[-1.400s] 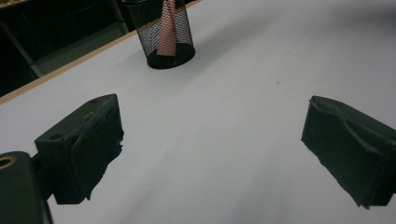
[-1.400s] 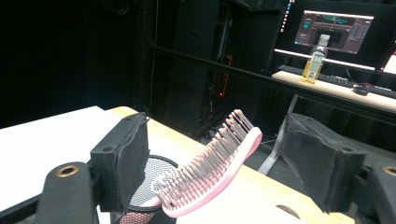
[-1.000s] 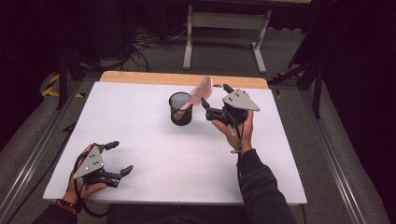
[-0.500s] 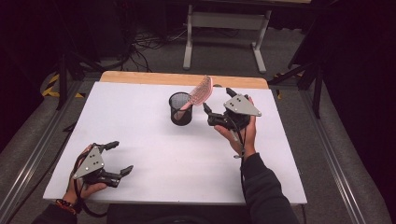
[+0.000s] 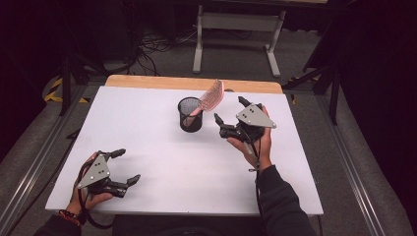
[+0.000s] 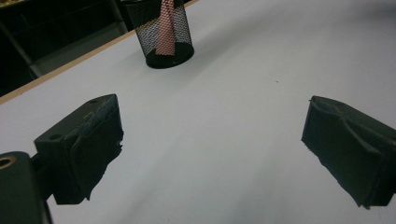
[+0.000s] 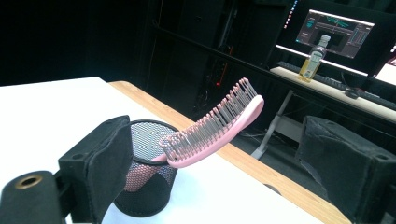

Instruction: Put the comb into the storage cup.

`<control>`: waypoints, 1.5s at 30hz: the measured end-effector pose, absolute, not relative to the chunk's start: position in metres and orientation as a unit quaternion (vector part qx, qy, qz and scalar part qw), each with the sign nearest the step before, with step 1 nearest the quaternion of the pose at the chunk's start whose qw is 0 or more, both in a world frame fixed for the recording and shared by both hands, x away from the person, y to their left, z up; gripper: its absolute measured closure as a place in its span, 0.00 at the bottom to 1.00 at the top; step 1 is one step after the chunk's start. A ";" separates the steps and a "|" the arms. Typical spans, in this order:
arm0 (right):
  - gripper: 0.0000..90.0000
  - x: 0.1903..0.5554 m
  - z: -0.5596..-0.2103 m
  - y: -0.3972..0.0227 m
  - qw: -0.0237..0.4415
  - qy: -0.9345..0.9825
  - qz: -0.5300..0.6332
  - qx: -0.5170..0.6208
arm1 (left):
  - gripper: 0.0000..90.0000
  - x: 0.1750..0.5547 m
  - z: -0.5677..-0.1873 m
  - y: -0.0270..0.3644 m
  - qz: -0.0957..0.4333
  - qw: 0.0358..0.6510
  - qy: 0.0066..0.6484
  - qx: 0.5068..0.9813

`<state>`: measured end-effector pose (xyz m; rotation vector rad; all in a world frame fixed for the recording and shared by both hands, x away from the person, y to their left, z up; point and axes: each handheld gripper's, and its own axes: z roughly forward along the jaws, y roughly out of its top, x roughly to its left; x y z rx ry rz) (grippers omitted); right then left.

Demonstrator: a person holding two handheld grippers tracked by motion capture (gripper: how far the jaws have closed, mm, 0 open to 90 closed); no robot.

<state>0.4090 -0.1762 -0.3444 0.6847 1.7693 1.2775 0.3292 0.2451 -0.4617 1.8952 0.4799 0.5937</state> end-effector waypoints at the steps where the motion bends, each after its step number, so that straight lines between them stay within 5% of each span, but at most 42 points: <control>1: 0.13 0.408 -0.345 -0.177 0.414 0.704 0.508 0.272 | 0.07 0.329 -0.462 0.245 0.248 0.522 0.200 0.791; 45: 0.13 0.364 -0.361 -0.197 0.416 0.725 0.496 0.234 | 0.06 0.329 -0.462 0.245 0.246 0.520 0.199 0.793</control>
